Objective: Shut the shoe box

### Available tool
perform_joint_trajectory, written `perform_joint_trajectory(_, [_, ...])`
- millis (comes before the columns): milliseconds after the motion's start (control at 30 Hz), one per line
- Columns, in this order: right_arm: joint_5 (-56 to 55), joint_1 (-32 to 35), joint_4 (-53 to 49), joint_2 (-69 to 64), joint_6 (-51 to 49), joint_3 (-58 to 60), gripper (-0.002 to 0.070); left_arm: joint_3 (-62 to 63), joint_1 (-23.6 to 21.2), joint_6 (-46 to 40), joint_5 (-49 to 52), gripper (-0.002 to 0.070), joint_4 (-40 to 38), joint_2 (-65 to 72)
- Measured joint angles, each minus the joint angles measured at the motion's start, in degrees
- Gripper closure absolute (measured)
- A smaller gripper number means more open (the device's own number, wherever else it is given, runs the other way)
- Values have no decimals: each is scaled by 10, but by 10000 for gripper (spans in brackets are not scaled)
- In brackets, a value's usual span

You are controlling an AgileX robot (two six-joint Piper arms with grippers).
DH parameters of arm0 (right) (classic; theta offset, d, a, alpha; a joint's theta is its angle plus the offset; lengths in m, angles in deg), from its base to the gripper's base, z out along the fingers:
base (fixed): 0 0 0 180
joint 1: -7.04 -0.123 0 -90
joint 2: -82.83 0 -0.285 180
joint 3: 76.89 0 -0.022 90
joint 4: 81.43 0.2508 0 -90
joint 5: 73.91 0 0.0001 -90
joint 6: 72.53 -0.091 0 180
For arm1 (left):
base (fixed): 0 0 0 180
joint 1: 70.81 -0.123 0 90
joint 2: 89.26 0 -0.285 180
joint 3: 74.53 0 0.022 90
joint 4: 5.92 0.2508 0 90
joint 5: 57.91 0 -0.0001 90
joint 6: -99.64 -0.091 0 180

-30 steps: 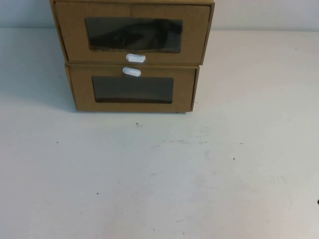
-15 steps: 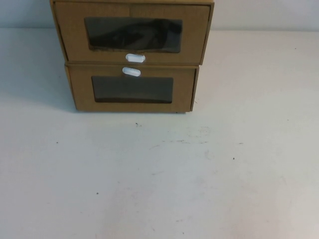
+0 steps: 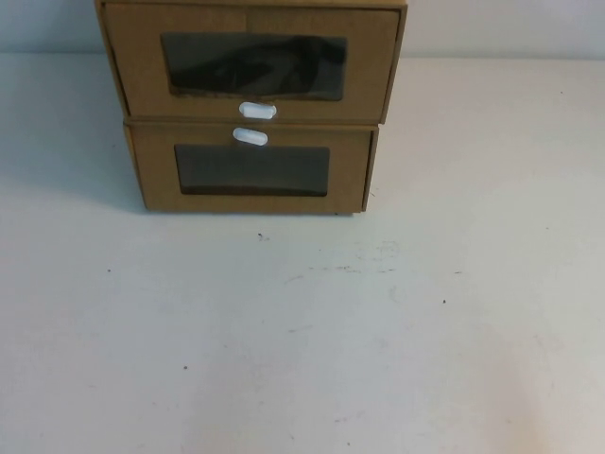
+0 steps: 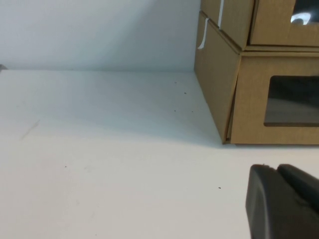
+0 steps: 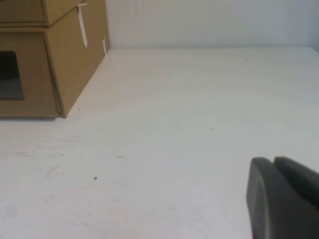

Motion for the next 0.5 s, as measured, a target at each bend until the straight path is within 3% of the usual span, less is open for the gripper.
perform_joint_trajectory(333, [2,0,31,0,5,0,689,0,0,0,0,680,0,0])
perform_joint_trajectory(500, [35,0,129,0,131,0,689,0,0,0,0,680,0,0])
